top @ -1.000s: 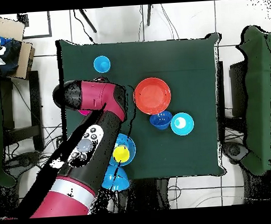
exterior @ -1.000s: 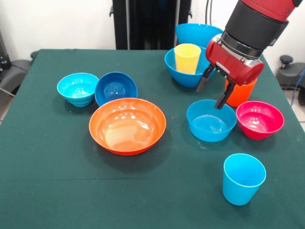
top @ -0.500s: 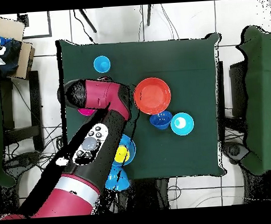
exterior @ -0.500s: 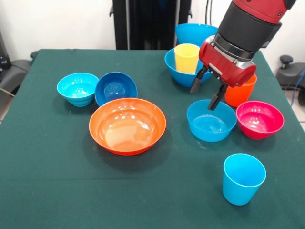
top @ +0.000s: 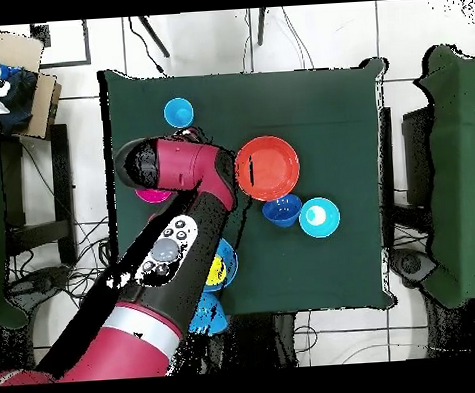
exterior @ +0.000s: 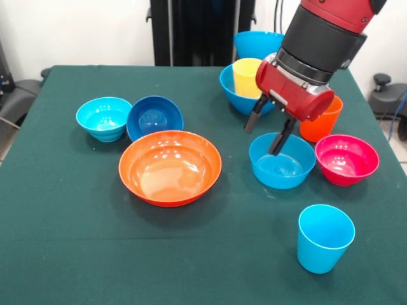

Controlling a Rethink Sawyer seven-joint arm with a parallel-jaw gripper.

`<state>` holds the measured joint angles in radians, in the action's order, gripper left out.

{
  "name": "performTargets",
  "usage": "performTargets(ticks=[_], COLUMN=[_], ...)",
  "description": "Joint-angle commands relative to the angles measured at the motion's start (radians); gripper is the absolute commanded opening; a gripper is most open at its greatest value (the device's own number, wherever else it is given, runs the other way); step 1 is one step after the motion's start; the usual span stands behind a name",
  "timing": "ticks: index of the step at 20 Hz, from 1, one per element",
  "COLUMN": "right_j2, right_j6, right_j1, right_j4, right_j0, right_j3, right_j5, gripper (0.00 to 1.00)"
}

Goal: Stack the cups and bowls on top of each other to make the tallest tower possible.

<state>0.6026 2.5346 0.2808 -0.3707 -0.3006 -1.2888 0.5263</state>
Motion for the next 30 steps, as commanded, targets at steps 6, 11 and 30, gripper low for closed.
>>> performTargets(ticks=[6, 11, 30], right_j2=[-0.133, -0.121, -0.424], right_j6=[0.091, 0.084, -0.182], right_j1=[-0.097, -0.11, 0.11], right_j4=[0.021, 0.026, 0.242], right_j0=[0.024, 0.008, 0.183], right_j3=[-0.004, 0.007, -0.106], right_j5=[-0.109, -0.102, 0.056], gripper=[1.0, 1.0, 1.0])
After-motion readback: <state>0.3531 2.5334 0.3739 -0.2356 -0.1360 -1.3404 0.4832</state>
